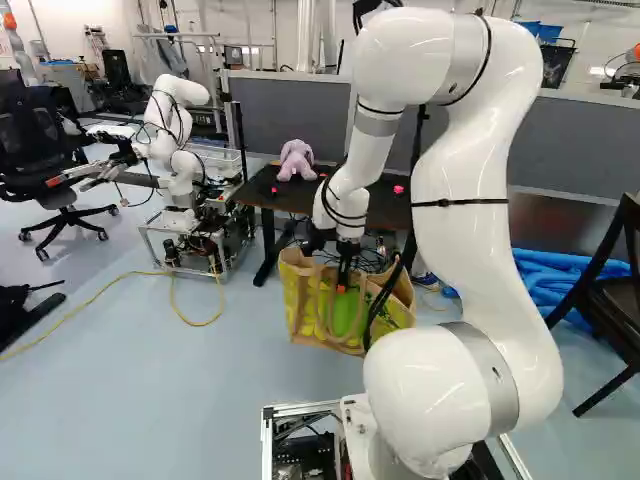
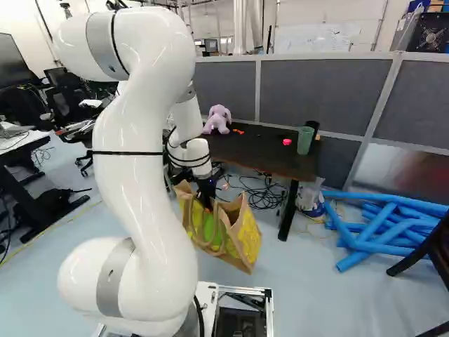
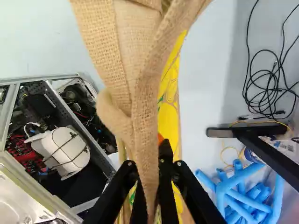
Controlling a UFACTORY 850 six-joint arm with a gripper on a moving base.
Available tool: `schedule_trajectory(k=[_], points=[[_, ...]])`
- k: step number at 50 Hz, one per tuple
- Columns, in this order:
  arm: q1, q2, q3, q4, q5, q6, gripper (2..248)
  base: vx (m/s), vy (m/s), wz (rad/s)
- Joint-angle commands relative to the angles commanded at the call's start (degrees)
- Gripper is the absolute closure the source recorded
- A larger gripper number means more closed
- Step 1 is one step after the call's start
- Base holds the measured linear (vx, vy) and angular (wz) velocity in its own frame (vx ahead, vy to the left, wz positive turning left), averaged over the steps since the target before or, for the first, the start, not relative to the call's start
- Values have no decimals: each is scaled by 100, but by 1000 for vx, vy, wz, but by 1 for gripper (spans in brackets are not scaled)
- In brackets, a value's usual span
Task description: Pick up the bag on the ground and place it on the table
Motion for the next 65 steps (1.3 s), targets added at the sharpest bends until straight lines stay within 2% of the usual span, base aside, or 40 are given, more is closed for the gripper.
schedule_trajectory(k=[37,65], points=[[-155,949,337,214,-534,0,229,0,0,0],[-305,1601,435,274,-1033,0,229,0,0,0]])
